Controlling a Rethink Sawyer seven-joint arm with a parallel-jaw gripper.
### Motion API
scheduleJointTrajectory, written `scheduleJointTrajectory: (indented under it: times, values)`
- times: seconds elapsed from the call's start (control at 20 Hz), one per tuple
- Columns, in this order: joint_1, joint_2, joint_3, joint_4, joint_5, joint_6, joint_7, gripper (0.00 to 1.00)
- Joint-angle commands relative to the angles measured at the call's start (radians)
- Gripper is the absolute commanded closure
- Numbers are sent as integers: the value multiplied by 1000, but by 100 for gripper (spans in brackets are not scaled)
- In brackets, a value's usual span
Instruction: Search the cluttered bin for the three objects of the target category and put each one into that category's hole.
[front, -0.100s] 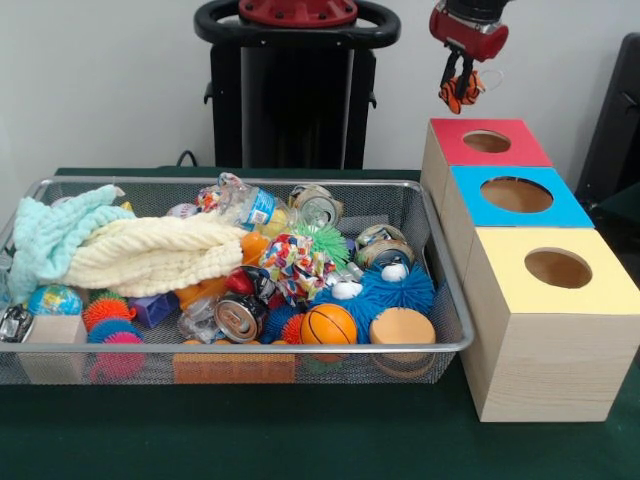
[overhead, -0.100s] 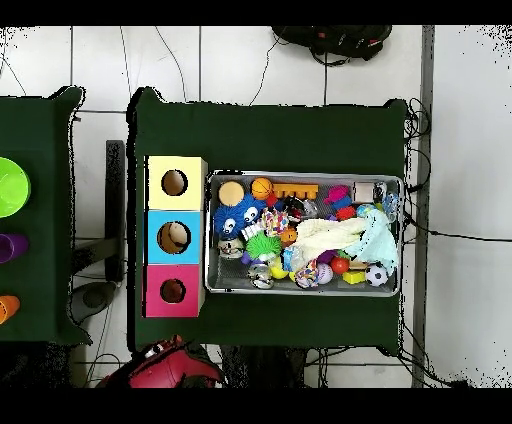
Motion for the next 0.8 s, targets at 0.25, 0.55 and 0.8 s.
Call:
scheduleJointTrajectory:
  times: [0.25,0.55,0.8]
  values:
    - [-101,0,41,-136,46,30,-35,100]
    - [-134,-2,73,-171,78,73,-45,100]
    - [-120,41,73,-187,75,28,-32,100]
